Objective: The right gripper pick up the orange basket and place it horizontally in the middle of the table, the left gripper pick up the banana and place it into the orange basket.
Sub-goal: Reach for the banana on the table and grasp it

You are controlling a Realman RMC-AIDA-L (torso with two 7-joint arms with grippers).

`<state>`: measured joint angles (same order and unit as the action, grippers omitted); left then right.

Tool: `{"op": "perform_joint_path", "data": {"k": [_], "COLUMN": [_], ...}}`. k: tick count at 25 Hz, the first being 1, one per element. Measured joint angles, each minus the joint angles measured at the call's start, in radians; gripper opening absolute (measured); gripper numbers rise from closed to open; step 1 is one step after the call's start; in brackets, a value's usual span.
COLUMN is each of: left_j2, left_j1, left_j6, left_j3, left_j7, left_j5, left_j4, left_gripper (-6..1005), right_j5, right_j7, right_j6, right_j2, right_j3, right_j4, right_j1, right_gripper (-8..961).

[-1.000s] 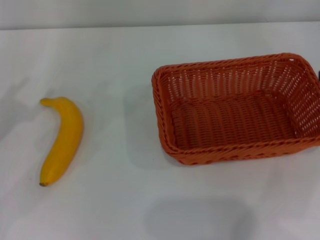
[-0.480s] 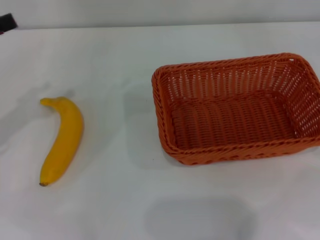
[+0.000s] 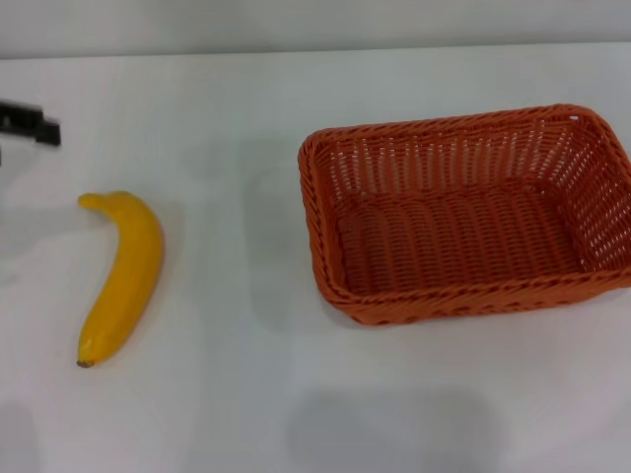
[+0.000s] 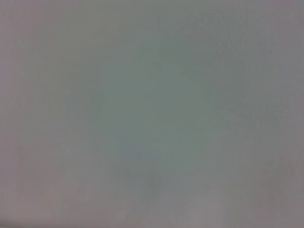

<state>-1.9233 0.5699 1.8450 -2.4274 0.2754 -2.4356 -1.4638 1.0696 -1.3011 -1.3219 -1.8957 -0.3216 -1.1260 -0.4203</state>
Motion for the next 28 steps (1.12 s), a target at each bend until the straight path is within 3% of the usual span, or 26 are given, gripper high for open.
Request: {"op": "perform_joint_path", "data": {"k": [3,5,10,15,16,19,28], "left_j2": [0.002,0.001,-0.018,-0.023,-0.025,-0.02,-0.017], "left_j1": [0.031,0.047,0.134,0.167,0.2,0.238,0.293], "left_j6": [-0.002,-0.008,-0.056,-0.117,-0.16,-0.181,-0.227], "left_j3": [0.023,0.024,0.025,0.031,0.053,0.084,0.119], "left_j7": [-0.02,-0.024,-0.02,-0.012,-0.004,-0.003,-0.012], "left_j5": [-0.105,-0.17,-0.303,-0.313,-0.306,-0.312,-0.326], "left_j4": [0.051,0.094,0.246,0.332,0.413,0.505,0.627], "left_gripper": [780,778,775,771,770,768,761], "right_j5": [0.026,0.029,0.039,0.058,0.063,0.068,0.089], "right_j7": [-0.041,-0.062,-0.083,-0.098,-0.099,-0.099,-0.109], "right_j6": [0.05,0.091,0.116,0.115,0.116,0.117,0.124], "right_j2": [-0.014,-0.034,-0.055,-0.071,-0.079,-0.088,-0.092], "right_j3": [-0.002,-0.015,-0.022,-0.023,-0.024,-0.025,-0.026], "right_j4": [0.005,0.004,-0.012,-0.005,-0.007,-0.012,-0.005], "right_j1": [-0.001,-0.007,0.01,0.019,0.021,0.017,0.005], "right_gripper": [673,673,672,672,672,672,671]}}
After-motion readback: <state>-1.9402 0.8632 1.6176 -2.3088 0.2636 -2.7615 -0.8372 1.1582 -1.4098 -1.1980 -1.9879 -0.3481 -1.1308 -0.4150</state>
